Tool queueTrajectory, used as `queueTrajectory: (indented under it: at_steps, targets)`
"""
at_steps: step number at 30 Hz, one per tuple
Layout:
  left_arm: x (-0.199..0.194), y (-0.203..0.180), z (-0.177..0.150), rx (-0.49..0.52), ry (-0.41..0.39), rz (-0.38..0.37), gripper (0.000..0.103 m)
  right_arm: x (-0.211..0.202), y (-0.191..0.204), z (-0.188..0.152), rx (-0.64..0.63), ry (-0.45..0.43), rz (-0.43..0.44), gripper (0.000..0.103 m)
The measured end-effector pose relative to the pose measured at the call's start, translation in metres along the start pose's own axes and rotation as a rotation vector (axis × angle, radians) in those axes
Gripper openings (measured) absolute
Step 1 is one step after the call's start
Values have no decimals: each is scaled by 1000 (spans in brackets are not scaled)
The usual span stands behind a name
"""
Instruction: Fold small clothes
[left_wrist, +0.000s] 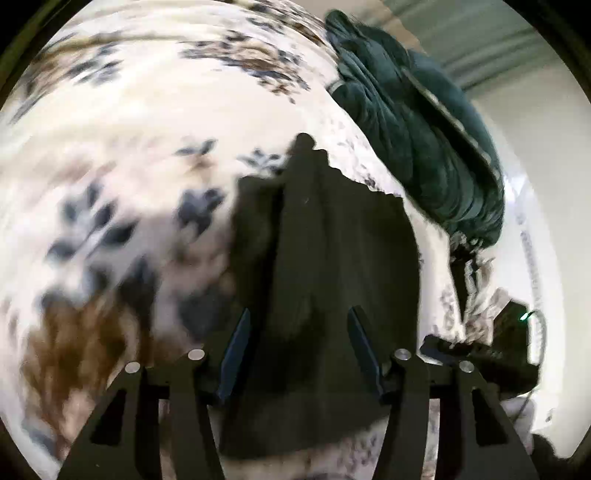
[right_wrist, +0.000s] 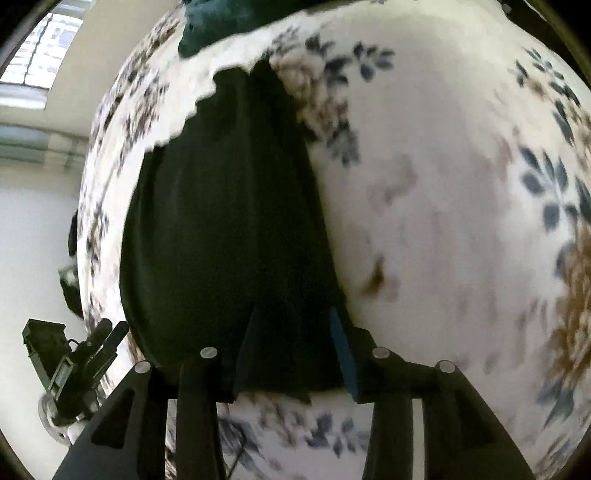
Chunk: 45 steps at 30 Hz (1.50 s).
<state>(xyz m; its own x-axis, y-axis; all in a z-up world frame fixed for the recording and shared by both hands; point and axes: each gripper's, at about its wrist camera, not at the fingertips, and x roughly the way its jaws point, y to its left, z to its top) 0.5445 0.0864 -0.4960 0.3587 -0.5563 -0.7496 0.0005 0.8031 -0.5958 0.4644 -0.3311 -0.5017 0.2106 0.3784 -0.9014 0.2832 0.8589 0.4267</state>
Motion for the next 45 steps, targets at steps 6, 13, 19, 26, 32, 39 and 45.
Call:
queueTrajectory:
  at_steps: [6,13,19,26,32,39,45]
  targets:
    - [29,-8,16,125,-1,162,6,28,14,66,11,-60,34,41]
    - [24,37,-9,-80,14,130,10,29,38,82,-83,-113,-29,7]
    - [16,15,25,-51,-44,115,32,34,42,107,-102,-51,-38,30]
    - [70,-4,90,70,-29,143,5,50,45,154,-61,-94,24,6]
    - [79,23,89,44,16,179,5,43,60,163,-67,-171,-71,6]
    - [40,26,87,-63,-24,109,54,60,61,179,-102,-51,-109,49]
    - [-17,46,-1,-278,-69,-126,81,17,23,157,-113,23,25,87]
